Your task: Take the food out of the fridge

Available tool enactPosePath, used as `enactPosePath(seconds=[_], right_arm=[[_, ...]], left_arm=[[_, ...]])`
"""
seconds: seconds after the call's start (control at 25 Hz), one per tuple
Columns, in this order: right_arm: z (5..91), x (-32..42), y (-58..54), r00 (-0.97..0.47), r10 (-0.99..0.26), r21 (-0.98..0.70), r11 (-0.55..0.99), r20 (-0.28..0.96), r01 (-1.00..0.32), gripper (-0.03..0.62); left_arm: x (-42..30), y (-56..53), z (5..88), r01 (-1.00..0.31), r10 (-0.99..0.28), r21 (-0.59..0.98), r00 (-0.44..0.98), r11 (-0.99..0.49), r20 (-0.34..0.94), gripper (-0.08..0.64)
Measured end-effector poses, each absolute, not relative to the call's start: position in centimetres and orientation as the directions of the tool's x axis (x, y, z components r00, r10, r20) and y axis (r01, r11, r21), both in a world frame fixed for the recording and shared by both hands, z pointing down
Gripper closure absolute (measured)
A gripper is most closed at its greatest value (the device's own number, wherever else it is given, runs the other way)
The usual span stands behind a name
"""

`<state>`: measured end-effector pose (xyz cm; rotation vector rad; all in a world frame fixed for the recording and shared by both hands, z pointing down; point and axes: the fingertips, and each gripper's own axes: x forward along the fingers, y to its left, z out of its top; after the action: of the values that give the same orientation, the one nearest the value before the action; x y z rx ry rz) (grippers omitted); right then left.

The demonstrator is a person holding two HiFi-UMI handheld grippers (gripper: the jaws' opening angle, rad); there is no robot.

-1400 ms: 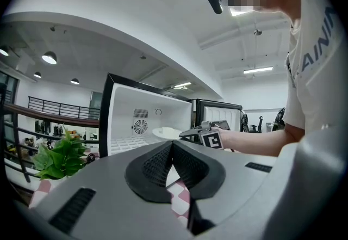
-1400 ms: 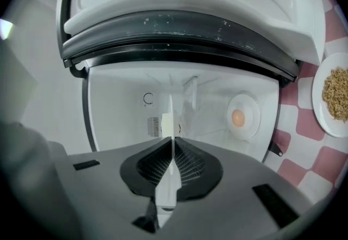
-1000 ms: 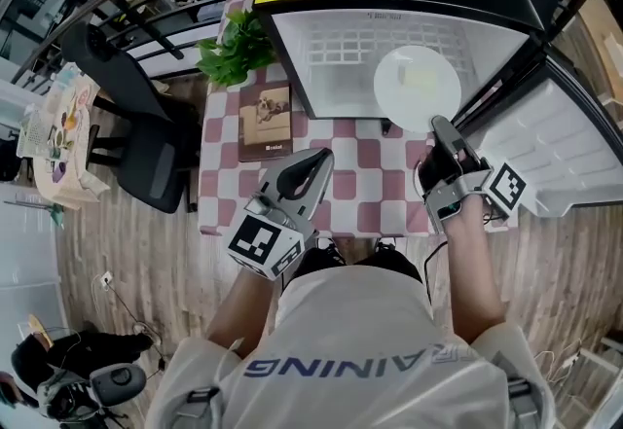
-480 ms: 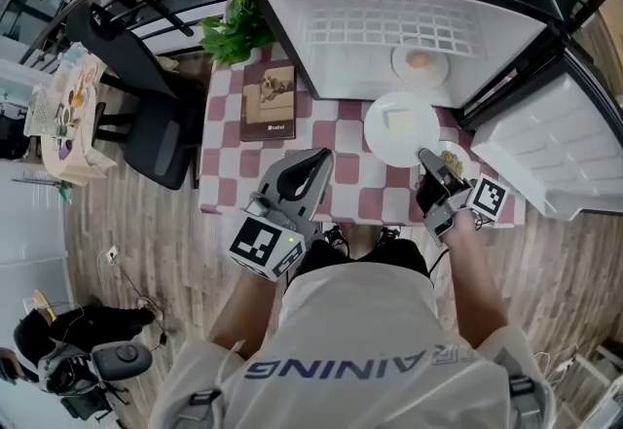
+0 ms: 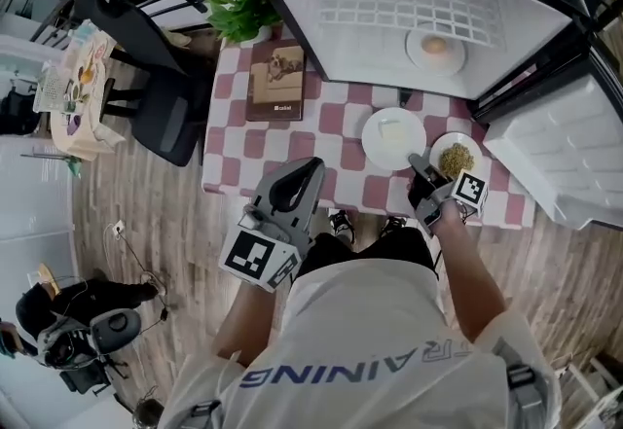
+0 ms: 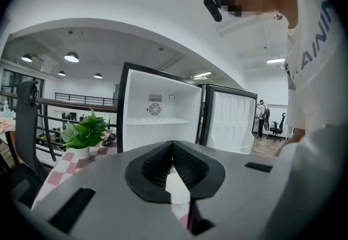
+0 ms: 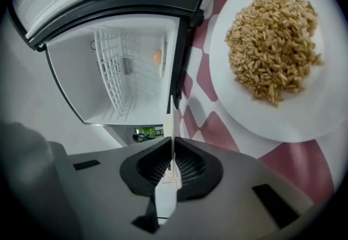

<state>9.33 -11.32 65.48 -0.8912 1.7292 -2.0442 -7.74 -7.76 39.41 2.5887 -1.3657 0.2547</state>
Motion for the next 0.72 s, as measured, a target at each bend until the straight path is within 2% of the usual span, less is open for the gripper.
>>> enactPosePath(seconds=[0.52, 0.72], right_arm=[[67.3, 8.6, -11.4, -0.736, -0.571, -0.931, -0.263, 0.363, -0.255, 0.547], [67.3, 8.4, -11.2, -0.734, -0.546, -0.914, -0.212, 0.404, -0.345, 0.447]], left_arm=[[-6.7, -7.2, 40.2, -0.838, -0.803, 0.119, 0.545, -0.533, 0.239, 0.552], [-6.4, -7.4, 40.2, -0.826, -0.793, 0.134, 0.563, -0.547, 0.233, 0.552]])
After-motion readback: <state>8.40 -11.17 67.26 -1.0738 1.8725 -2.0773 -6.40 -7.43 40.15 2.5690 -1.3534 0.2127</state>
